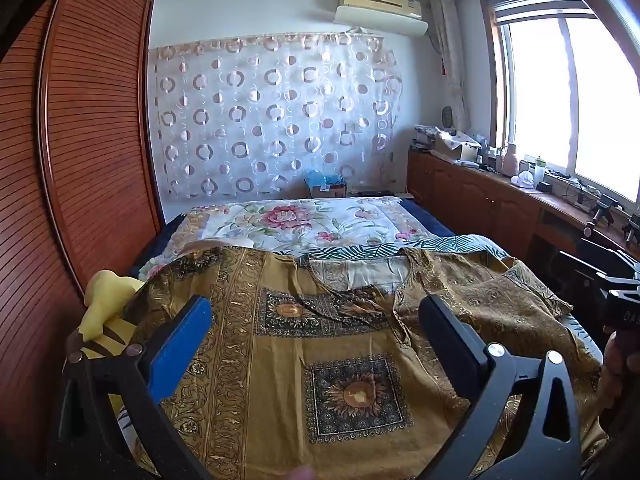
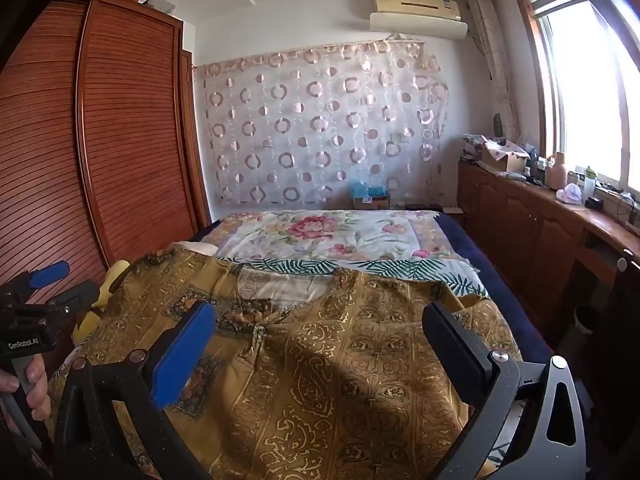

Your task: Fold small clothes

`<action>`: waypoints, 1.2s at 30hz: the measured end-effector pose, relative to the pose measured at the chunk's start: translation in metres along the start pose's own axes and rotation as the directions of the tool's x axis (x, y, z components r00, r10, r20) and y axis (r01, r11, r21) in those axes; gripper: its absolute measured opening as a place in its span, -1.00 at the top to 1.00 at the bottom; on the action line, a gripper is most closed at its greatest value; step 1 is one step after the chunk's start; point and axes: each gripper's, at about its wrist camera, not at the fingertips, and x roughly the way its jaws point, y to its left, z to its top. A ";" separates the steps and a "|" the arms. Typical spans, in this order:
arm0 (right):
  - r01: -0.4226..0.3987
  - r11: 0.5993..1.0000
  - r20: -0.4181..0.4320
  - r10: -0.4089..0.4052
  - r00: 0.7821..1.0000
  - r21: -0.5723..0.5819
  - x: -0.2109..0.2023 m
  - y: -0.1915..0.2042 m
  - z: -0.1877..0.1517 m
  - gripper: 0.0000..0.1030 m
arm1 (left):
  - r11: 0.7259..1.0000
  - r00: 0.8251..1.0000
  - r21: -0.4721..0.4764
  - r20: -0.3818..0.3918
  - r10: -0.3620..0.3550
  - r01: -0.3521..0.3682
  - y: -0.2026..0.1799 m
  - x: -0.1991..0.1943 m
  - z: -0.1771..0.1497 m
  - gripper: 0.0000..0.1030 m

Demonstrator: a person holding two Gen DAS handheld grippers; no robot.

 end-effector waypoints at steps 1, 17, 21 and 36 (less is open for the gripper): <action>0.000 1.000 0.004 0.000 1.000 0.001 0.000 0.000 0.000 -1.00 | 1.000 1.000 0.004 0.001 -0.001 0.001 -0.001 -0.001 0.000 -1.00; 0.002 1.000 0.004 -0.002 1.000 0.004 0.000 0.002 0.000 -1.00 | 1.000 1.000 -0.008 -0.022 -0.001 0.001 -0.001 0.003 -0.006 -1.00; 0.003 1.000 0.004 -0.003 1.000 0.004 0.000 0.002 0.000 -1.00 | 1.000 1.000 -0.018 -0.019 0.004 -0.004 0.000 0.003 -0.003 -1.00; 0.004 1.000 0.005 -0.004 1.000 0.002 -0.001 0.002 0.000 -1.00 | 1.000 1.000 -0.019 -0.015 0.003 -0.003 0.001 0.001 -0.001 -1.00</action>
